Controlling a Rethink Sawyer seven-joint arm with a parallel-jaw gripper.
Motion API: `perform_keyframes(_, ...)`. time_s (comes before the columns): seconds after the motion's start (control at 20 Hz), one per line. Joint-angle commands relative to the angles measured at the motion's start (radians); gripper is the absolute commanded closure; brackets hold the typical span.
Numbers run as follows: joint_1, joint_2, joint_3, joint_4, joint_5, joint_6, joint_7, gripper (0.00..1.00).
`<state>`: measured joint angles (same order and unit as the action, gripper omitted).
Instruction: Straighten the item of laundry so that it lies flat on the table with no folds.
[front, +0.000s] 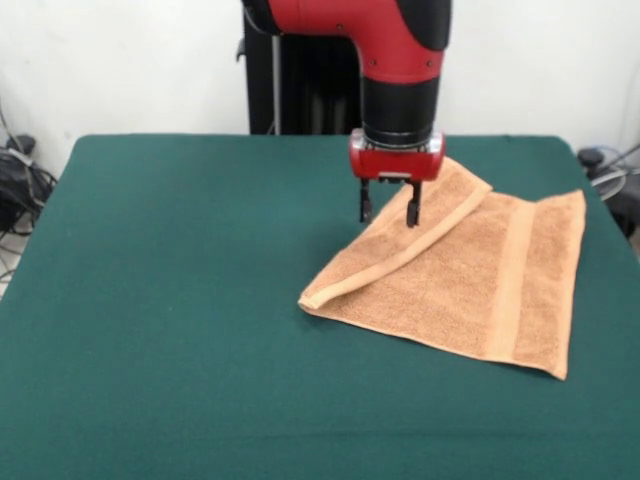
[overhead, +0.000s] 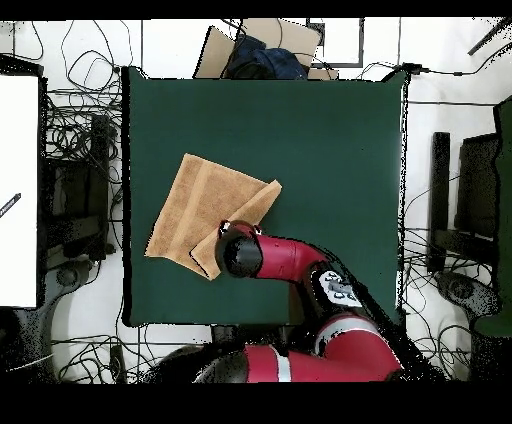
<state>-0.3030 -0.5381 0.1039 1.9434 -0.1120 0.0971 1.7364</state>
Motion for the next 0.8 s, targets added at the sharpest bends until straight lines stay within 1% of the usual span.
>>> perform_keyframes(0.05, -0.004, 0.082, -0.017, -0.123, -0.016, -0.023, 0.103, 0.00)
perform_keyframes(0.15, -0.009, 0.130, -0.011, -0.146, -0.025, -0.053, 0.099, 0.00)
perform_keyframes(0.3, -0.007, 0.170, -0.012, -0.160, -0.035, -0.100, 0.107, 0.00)
perform_keyframes(0.8, -0.022, 0.171, 0.003, -0.164, -0.045, -0.093, 0.097, 0.00)
